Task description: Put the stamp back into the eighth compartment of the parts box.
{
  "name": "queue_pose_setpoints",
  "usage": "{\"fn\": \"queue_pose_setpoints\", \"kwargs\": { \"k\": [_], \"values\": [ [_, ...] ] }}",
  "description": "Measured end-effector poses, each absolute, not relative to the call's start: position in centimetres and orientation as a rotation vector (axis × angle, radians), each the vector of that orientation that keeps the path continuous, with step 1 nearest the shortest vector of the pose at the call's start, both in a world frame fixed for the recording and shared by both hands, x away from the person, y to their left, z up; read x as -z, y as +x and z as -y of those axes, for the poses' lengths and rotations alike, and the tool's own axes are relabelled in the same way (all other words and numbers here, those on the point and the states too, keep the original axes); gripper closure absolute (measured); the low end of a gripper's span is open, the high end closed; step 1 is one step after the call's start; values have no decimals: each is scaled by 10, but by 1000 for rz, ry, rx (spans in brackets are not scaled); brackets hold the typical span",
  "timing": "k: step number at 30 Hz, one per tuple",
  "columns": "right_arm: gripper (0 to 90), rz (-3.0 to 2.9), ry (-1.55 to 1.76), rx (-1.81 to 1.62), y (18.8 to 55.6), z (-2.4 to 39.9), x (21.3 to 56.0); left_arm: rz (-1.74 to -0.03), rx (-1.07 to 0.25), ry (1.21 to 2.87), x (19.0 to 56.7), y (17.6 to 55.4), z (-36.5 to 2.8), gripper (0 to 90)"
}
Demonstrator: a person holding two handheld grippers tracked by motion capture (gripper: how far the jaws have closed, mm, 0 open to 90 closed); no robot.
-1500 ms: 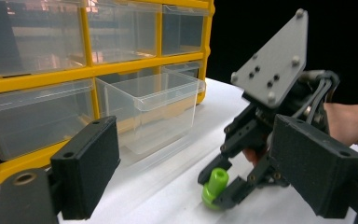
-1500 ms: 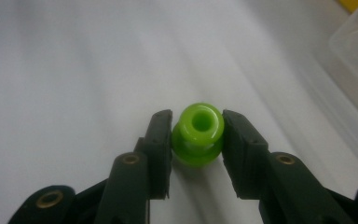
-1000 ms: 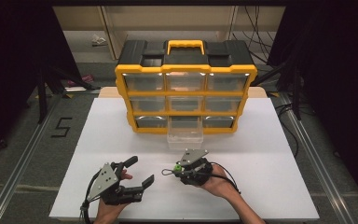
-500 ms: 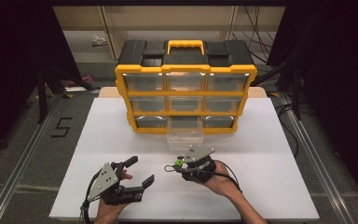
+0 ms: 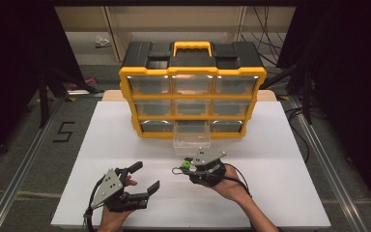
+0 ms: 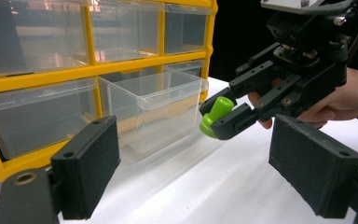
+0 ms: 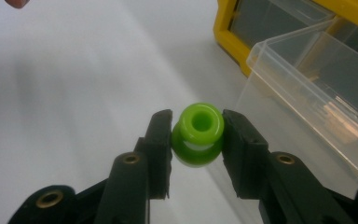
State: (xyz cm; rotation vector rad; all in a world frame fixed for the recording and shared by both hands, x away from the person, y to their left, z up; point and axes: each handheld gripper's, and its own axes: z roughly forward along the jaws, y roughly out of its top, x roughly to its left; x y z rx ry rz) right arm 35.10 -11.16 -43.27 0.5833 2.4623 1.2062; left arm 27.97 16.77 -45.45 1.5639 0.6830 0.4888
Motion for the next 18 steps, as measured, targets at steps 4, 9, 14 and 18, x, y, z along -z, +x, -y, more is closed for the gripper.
{"fn": "queue_pose_setpoints", "kwargs": {
  "k": [4,9,14,18],
  "values": [
    [647,-2441,590,-1220,354,113,428,-689,-490,1563,455,280,-168,156],
    [648,-2412,601,-1248,359,115,418,-690,-489,1561,455,280,-168,156],
    [647,-2392,601,-1253,363,117,408,-690,-487,1561,455,280,-168,155],
    [647,-2374,608,-1262,366,119,402,-690,-487,1561,455,280,-168,155]
  ]
}}
